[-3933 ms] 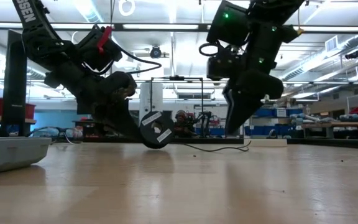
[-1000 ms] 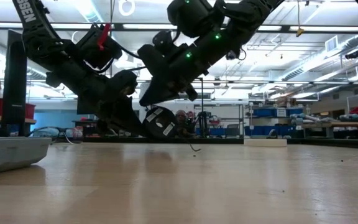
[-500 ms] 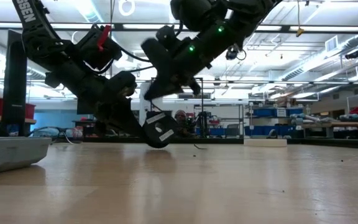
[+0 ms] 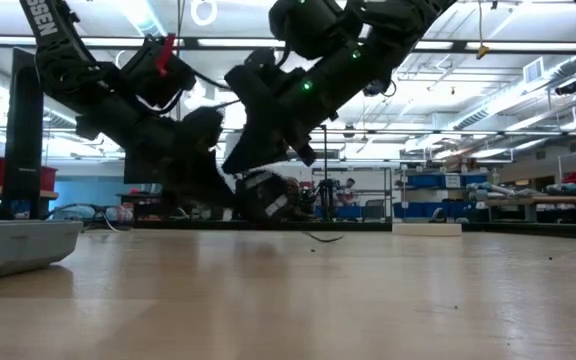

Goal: Coil cords
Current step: Coil the black wire on the black spool

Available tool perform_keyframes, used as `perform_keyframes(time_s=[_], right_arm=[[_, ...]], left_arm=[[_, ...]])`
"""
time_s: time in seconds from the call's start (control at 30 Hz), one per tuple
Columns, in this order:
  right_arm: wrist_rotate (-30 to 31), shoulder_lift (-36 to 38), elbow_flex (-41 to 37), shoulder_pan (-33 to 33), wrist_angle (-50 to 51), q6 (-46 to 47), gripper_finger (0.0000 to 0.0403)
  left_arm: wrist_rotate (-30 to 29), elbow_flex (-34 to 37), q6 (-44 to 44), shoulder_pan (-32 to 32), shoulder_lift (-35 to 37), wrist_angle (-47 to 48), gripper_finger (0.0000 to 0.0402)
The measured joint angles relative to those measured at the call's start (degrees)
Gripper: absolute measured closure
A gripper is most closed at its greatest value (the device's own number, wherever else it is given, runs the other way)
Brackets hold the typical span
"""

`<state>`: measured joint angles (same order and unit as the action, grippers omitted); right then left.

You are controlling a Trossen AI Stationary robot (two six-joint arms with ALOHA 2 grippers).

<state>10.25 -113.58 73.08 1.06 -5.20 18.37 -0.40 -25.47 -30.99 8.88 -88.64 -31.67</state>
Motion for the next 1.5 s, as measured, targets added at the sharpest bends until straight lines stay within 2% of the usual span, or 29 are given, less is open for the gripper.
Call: perform_keyframes(time_s=[0.17,0.27,0.47,0.67,0.97,1.13,1.23,1.33,1.4,1.5], right_arm=[[0.2,-2.8,0.0,0.7,0.0,0.2,0.0396],[0.0,-2.9,0.0,0.8,3.7,2.3,0.0385],[-1.4,-2.2,0.0,1.3,19.0,6.5,0.0363],[-0.6,-0.3,0.1,4.5,31.9,6.6,0.0362],[12.1,8.0,0.0,11.9,51.5,11.3,0.0368],[24.4,12.9,-2.0,17.1,58.5,19.0,0.0367],[30.1,16.6,-7.2,20.0,56.0,24.4,0.0369],[30.0,20.8,-15.7,20.8,46.3,28.2,0.0376],[28.2,23.2,-22.6,19.6,32.2,26.7,0.0384],[20.1,24.7,-33.9,15.7,0.3,18.4,0.0398]], left_arm=[[0.3,0.0,-0.7,0.0,0.0,-3.7,0.0401],[0.7,0.0,-0.8,0.0,0.0,-3.0,0.0401],[0.8,1.3,-0.8,0.1,0.0,-3.4,0.0401],[-0.4,3.3,-1.1,0.1,0.0,-4.9,0.0401],[-0.4,6.1,-2.7,0.1,0.0,-7.5,0.0401],[-0.4,6.2,-2.7,0.1,0.0,-7.9,0.0401],[-0.4,6.2,-2.7,0.1,0.0,-7.9,0.0401],[-0.4,6.2,-2.5,0.1,0.0,-8.3,0.0401],[-0.4,6.1,-2.5,0.1,0.0,-8.5,0.0401],[0.3,6.1,-2.4,0.1,0.0,-9.5,0.0401]])
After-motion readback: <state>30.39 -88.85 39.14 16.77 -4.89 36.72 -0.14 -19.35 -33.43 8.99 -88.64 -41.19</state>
